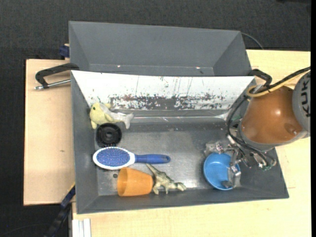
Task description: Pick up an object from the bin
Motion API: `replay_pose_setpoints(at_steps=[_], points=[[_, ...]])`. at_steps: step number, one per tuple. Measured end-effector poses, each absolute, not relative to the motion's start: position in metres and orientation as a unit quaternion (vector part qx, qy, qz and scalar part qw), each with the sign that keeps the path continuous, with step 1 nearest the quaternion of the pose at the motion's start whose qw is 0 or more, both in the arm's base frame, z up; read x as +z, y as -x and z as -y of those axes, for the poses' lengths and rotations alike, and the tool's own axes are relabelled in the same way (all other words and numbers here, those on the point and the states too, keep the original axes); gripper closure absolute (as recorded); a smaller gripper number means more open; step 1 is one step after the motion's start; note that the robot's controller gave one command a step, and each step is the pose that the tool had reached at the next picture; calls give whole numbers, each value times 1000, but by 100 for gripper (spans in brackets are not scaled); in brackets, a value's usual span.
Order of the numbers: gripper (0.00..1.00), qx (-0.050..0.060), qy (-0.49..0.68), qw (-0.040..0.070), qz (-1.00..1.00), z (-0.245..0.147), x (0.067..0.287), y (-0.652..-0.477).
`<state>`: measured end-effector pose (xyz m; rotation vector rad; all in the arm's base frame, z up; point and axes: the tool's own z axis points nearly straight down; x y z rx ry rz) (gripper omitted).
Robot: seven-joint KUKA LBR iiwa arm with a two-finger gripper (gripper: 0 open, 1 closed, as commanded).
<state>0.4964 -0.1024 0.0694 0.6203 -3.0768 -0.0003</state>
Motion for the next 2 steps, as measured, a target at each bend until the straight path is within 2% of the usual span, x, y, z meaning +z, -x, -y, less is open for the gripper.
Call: replay_pose_setpoints(at_steps=[1, 2], points=[[100, 0, -199, -3, 980, 101, 71, -499], [100, 3, -231, -7, 973, 106, 207, -499]])
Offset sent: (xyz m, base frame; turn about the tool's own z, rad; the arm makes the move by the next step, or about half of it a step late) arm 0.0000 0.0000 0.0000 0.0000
